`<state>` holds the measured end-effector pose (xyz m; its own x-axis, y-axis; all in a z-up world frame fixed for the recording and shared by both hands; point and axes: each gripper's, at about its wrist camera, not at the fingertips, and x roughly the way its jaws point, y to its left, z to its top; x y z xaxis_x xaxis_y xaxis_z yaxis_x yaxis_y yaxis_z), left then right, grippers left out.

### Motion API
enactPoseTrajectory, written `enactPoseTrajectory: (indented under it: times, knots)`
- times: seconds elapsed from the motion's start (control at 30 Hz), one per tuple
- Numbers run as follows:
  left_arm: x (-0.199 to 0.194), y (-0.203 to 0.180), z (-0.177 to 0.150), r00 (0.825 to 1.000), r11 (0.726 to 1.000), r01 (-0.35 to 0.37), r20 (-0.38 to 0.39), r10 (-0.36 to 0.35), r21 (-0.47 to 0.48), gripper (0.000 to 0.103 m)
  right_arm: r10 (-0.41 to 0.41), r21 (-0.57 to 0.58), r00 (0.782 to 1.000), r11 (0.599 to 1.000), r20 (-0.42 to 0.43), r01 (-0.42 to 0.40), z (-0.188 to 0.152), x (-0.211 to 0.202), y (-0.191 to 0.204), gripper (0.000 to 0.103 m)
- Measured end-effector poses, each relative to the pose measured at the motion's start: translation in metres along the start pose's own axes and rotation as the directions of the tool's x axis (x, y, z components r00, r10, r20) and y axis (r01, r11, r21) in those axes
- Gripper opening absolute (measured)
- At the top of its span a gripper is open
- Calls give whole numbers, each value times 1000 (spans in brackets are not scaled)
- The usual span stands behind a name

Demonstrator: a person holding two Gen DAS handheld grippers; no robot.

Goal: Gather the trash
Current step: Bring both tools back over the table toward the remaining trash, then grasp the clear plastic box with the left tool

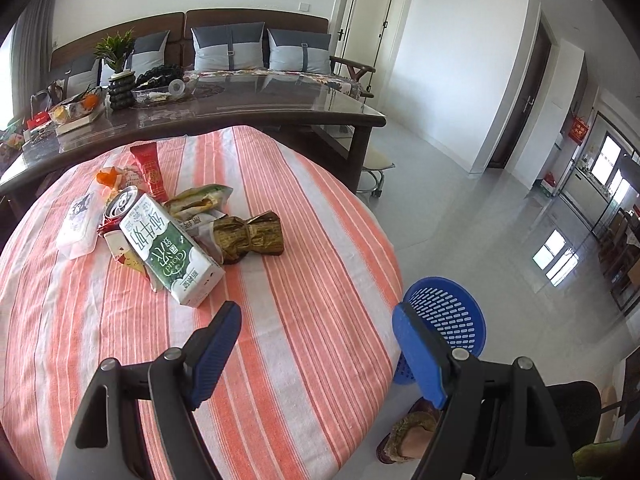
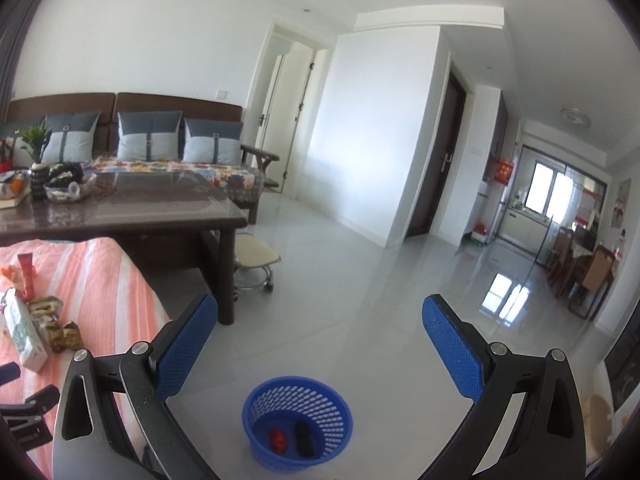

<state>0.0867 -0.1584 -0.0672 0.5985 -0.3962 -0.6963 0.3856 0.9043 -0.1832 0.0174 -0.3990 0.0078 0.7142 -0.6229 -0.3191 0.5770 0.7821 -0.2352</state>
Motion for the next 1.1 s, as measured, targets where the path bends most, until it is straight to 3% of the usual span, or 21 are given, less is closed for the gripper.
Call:
enactPoseTrajectory:
  times: [0.27,0.37,0.47,0.53,0.63,0.87,0.97,1.1]
  knots:
    - [2,41,-11,998,998,-52,-19,51,-30,80,52,-23,998,998,24,-51,3,-9,26,102]
    - [10,72,-26,993,992,-111,-52,108,-53,80,131,-24,991,991,18,-130,-6,-8,44,102]
    - [16,109,-44,980,978,-186,-89,179,-90,80,247,-40,969,968,-10,-247,-22,-4,73,102]
    - [17,132,-54,972,968,-221,-110,208,-120,80,328,-57,944,942,-46,-330,-37,2,97,102]
    - [17,161,-61,963,953,-258,-125,239,-162,80,445,-74,888,888,-116,-455,-62,11,136,102]
    - [19,187,-64,949,935,-308,-132,288,-174,80,635,-66,716,733,-290,-677,-120,31,206,102]
    - [23,187,-64,941,933,-331,-127,314,-142,80,660,-66,669,694,-342,-717,-137,30,223,102]
    - [27,195,-58,946,941,-313,-128,298,-127,81,680,-50,635,667,-367,-743,-146,25,231,102]
